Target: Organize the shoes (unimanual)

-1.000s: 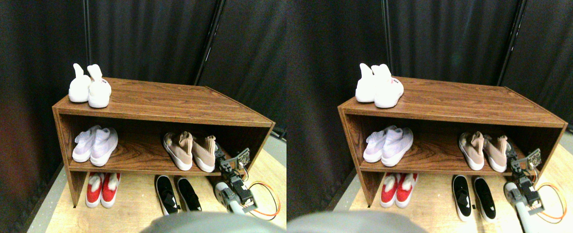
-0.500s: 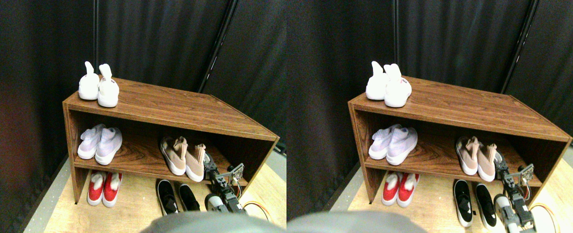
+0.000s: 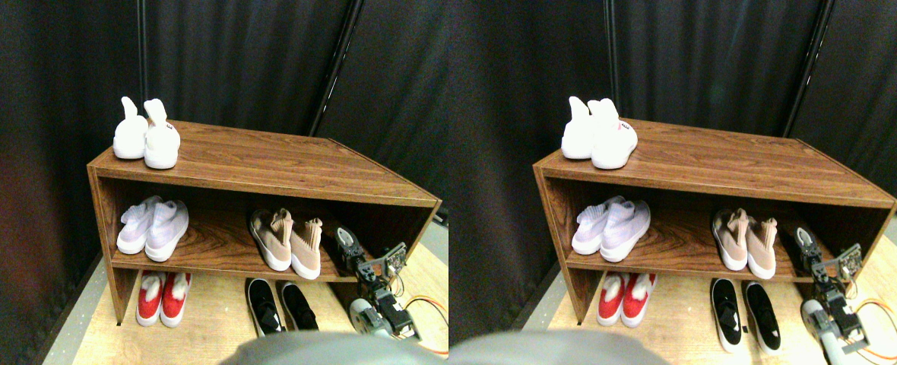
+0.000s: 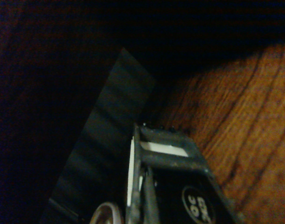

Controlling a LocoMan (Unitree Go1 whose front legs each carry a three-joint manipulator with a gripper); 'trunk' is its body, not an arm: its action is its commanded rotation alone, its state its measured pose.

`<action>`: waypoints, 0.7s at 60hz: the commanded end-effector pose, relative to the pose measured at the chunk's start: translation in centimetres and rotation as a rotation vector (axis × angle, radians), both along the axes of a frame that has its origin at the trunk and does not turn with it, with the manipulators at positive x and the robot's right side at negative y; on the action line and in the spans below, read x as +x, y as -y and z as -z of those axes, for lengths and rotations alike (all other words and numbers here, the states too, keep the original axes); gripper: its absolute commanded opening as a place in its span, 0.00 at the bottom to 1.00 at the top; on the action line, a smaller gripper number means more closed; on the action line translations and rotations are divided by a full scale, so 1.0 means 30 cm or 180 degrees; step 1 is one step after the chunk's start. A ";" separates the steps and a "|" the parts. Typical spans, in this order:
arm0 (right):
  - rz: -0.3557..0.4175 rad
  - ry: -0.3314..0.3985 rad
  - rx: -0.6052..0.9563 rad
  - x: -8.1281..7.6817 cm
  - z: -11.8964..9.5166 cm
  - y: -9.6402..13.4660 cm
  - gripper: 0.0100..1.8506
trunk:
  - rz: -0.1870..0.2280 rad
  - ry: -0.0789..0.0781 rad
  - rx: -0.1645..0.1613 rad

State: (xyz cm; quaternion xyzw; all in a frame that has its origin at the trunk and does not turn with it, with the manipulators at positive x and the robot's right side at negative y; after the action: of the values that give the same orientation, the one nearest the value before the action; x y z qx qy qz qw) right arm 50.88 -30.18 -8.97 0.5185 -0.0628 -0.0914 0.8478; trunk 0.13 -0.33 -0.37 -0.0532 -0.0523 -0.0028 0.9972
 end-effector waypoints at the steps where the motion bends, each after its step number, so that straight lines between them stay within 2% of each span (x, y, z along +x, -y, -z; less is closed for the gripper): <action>1: -0.0207 0.0106 0.0033 -0.034 -0.042 -0.036 0.03 | 0.0014 0.0033 -0.0019; 2: -0.0304 0.0137 0.0065 -0.045 -0.049 -0.042 0.03 | 0.0020 0.0033 -0.0014; 7: -0.0394 0.0236 0.0006 -0.093 -0.074 -0.064 0.03 | 0.0032 0.0029 -0.0007; 10: -0.0569 0.0310 -0.0139 -0.127 -0.089 -0.072 0.03 | 0.0039 0.0026 -0.0004; 17: -0.0766 0.0457 -0.0092 -0.211 -0.125 -0.082 0.03 | 0.0055 0.0021 -0.0006; 19: -0.0797 0.0468 -0.0084 -0.218 -0.127 -0.082 0.03 | 0.0058 0.0020 0.0001; 20: -0.0905 0.0521 -0.0069 -0.244 -0.133 -0.077 0.03 | 0.0062 0.0015 0.0000; 22: -0.0892 0.0534 -0.0092 -0.251 -0.134 -0.077 0.03 | 0.0061 -0.0002 -0.0003; 25: -0.0973 0.0582 -0.0169 -0.293 -0.140 -0.069 0.03 | 0.0068 -0.0009 0.0010; 31: -0.1125 0.0584 -0.0246 -0.337 -0.137 -0.050 0.03 | 0.0065 -0.0028 0.0016; 35: -0.1118 0.0583 -0.0246 -0.367 -0.130 -0.047 0.03 | 0.0060 -0.0048 0.0025; 42: -0.1223 0.0513 -0.0087 -0.413 -0.077 -0.046 0.03 | 0.0058 -0.0109 0.0045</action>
State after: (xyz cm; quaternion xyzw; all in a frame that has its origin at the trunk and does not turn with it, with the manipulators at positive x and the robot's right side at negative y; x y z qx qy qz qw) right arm 38.94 -28.82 -6.31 0.5075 -0.0324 0.1047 0.8546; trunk -0.24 -0.58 -0.57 -0.0372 -0.0467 -0.0142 0.9981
